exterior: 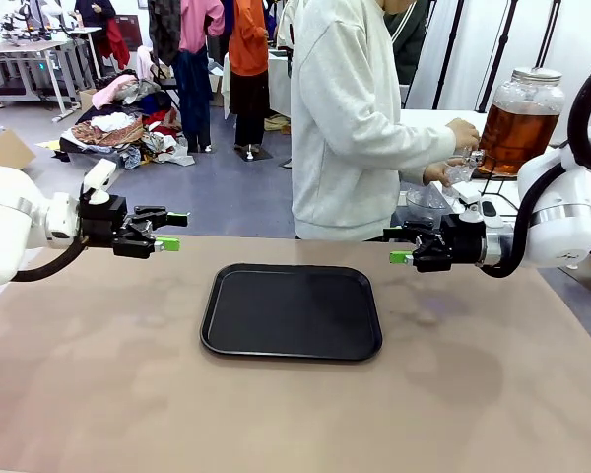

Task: Pour the drink into the iced cup.
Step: Open the gripper to release the iced cup you were holding.

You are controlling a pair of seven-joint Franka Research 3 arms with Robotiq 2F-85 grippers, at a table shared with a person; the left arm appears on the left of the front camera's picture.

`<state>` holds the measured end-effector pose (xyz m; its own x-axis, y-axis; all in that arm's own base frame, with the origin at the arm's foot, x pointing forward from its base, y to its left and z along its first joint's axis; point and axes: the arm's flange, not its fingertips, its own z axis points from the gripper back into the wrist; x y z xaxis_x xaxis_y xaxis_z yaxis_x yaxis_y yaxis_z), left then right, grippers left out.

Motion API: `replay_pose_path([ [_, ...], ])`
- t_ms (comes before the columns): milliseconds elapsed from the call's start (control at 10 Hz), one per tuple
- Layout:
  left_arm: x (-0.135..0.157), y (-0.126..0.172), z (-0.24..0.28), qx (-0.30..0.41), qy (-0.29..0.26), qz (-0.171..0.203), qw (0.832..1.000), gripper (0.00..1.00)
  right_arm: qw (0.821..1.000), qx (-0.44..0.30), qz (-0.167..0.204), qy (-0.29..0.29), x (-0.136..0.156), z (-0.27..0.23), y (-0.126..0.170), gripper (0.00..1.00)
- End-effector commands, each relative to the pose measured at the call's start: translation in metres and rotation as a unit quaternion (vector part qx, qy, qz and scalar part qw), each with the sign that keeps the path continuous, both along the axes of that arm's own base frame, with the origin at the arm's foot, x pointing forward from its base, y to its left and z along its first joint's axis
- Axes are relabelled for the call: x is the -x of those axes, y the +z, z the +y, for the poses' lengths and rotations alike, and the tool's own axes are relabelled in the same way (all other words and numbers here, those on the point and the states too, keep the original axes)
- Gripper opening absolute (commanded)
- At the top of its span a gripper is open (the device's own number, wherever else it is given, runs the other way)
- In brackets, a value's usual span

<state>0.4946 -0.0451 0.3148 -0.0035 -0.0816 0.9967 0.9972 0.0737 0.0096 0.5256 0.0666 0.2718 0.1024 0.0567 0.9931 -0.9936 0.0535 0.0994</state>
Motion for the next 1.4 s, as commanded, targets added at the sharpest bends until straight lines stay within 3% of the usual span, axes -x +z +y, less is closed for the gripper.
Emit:
replay_pose_path([
  [0, 0.0000, 0.0008, -0.0004, 0.001, 0.000, -0.001, 1.000, 1.00, 1.000, -0.002, -0.002, 0.001, -0.0007, -0.0003, 0.0019, 1.00],
  [1300, 0.0000, 0.0008, -0.0004, 0.001, 0.000, -0.001, 1.000, 1.00, 1.000, -0.002, -0.002, 0.001, -0.0007, -0.0003, 0.0019, 1.00],
])
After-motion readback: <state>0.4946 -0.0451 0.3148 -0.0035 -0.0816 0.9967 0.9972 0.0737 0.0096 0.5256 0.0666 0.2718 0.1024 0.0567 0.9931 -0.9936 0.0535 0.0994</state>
